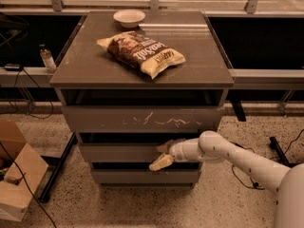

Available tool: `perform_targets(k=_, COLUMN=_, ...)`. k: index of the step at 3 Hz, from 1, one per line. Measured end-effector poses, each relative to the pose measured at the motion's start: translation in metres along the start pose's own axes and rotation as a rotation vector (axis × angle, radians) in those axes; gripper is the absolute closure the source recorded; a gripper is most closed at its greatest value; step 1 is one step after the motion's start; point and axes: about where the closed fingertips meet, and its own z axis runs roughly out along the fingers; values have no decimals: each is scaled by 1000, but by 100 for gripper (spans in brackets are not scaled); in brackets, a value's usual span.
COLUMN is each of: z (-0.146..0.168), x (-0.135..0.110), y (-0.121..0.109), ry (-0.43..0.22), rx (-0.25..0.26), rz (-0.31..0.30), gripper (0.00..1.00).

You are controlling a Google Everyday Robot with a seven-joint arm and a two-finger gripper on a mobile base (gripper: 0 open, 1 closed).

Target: Close middle drawer

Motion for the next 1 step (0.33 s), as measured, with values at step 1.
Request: perform_targets(k=1, z=0, x=0, y=0, ry=0, rx=0, rz=0, gripper=0)
